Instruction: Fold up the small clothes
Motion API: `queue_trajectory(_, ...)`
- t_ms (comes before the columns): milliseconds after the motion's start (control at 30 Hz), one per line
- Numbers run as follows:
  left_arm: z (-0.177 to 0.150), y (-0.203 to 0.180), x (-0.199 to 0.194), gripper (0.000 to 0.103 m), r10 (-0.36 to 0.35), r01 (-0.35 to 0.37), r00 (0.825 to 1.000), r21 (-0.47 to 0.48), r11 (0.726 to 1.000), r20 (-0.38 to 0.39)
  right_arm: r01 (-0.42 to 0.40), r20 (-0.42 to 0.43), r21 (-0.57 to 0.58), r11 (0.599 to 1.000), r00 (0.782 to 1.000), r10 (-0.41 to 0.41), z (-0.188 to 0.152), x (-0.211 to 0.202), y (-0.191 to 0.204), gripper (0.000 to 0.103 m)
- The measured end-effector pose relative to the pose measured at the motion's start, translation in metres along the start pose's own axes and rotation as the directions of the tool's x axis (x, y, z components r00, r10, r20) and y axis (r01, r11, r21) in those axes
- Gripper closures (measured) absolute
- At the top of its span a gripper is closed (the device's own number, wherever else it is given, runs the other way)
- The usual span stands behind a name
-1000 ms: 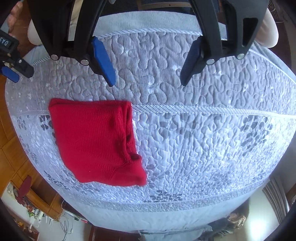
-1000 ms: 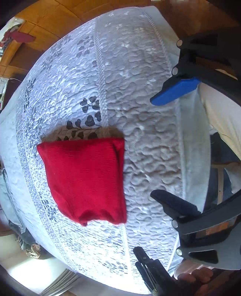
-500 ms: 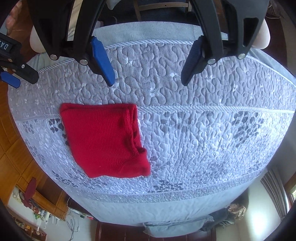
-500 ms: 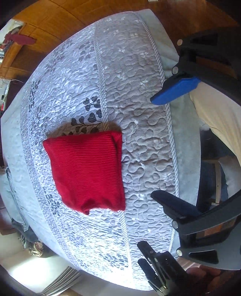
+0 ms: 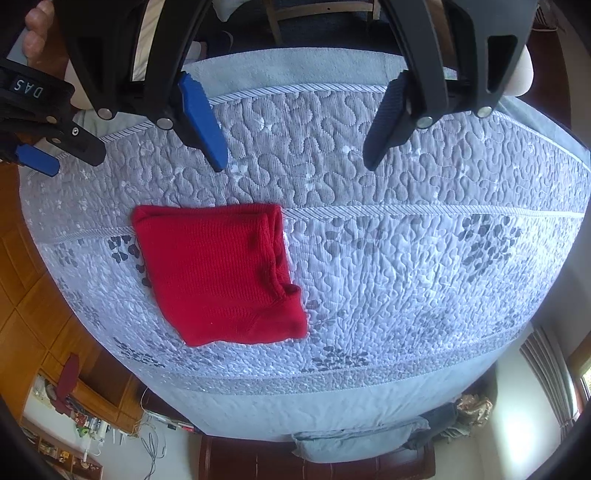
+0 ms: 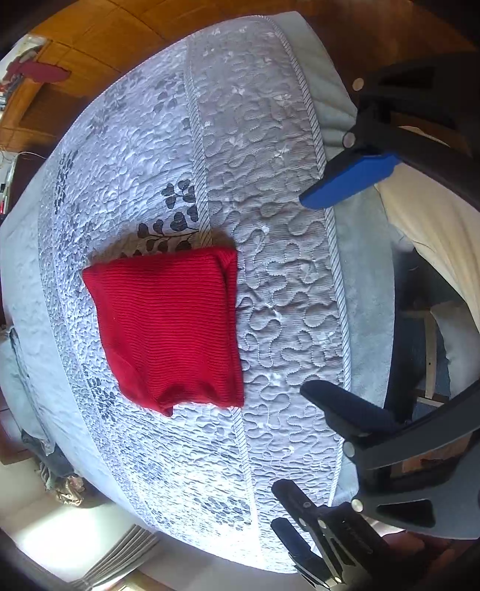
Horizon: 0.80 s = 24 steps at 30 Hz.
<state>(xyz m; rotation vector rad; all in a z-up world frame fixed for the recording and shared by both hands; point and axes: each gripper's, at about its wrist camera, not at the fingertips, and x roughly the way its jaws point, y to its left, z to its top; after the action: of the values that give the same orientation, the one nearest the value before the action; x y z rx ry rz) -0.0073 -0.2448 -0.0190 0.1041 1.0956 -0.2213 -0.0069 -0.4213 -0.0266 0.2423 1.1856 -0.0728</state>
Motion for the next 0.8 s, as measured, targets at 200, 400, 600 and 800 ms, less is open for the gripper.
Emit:
queue_trajectory(200, 0.0005, -0.0015, 0.0001, 0.026, 0.002, -0.002, 1.000, -0.001, 1.000, 0.000, -0.006, 0.000, 0.002, 1.000, 1.000, 0.006, 0.0010, 0.0008, -0.0006, 0.010)
queue_trajectory(400, 0.0004, -0.0018, 0.0008, 0.026, 0.008, -0.008, 1.000, 0.004, 1.000, 0.001, -0.013, -0.008, 0.003, 1.000, 1.000, 0.013, 0.0017, 0.0038, -0.0018, 0.010)
queue_trajectory(600, 0.0009, -0.0019, 0.0016, 0.026, 0.012, -0.012, 1.000, 0.002, 1.000, -0.001, -0.014, -0.008, 0.001, 1.000, 1.000, 0.014, 0.0020, 0.0049, -0.0021, 0.010)
queue_trajectory(800, 0.0015, -0.0006, 0.0029, 0.026, 0.016, -0.016, 1.000, 0.002, 1.000, -0.005, -0.016, -0.011, 0.007, 1.000, 1.000, 0.016, 0.0026, 0.0062, -0.0026, 0.010)
